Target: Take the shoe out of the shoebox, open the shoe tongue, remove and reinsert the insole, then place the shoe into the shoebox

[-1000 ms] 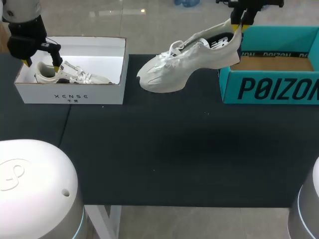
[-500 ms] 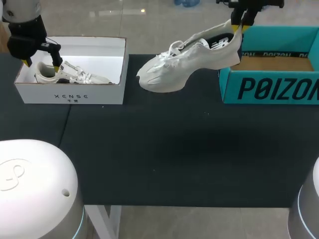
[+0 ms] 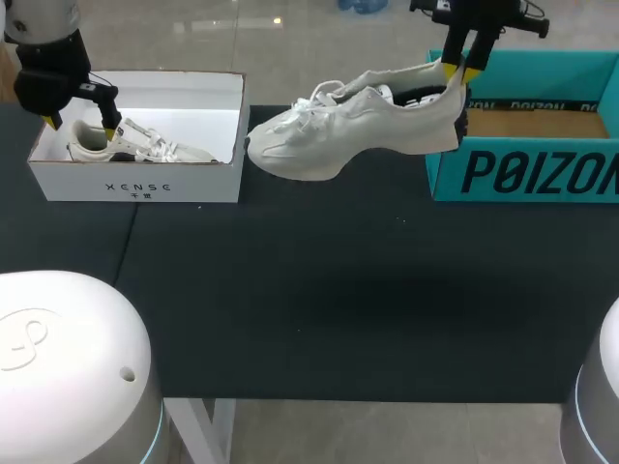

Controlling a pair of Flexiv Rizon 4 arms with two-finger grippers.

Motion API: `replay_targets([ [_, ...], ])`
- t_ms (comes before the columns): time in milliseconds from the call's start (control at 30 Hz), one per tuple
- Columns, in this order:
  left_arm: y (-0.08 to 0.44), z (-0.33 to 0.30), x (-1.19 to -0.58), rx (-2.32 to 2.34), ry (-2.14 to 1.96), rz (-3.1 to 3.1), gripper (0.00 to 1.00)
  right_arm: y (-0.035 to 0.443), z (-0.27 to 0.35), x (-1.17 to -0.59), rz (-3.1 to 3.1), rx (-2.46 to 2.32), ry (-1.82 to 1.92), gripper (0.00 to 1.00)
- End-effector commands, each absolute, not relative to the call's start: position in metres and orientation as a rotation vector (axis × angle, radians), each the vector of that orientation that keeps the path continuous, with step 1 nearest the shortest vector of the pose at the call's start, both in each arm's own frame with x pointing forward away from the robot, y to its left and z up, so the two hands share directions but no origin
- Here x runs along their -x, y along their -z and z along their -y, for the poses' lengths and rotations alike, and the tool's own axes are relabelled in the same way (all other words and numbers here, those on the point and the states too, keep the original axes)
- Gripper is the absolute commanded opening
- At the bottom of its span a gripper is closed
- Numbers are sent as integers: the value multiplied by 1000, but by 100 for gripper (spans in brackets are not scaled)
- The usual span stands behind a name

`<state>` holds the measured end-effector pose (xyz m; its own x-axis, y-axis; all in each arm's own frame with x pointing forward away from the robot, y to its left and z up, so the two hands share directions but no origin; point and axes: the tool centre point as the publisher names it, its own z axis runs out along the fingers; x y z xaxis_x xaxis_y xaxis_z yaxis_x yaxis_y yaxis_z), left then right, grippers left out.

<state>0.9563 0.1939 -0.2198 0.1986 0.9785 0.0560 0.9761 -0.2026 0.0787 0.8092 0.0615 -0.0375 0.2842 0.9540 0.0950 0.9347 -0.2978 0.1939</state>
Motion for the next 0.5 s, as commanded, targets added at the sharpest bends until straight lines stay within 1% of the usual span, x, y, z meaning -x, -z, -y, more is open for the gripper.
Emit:
replay_targets([
  [33,220,-194,-956,-2412,-149,-1965,100,37,-59,-797,-1737,-2462,-279,0],
  [200,220,-194,-956,-2412,-149,-1965,100,45,-55,-789,-1698,-2503,-282,0],
  [500,220,-194,-956,-2412,-149,-1965,100,45,-55,-789,-1702,-2474,-276,0],
])
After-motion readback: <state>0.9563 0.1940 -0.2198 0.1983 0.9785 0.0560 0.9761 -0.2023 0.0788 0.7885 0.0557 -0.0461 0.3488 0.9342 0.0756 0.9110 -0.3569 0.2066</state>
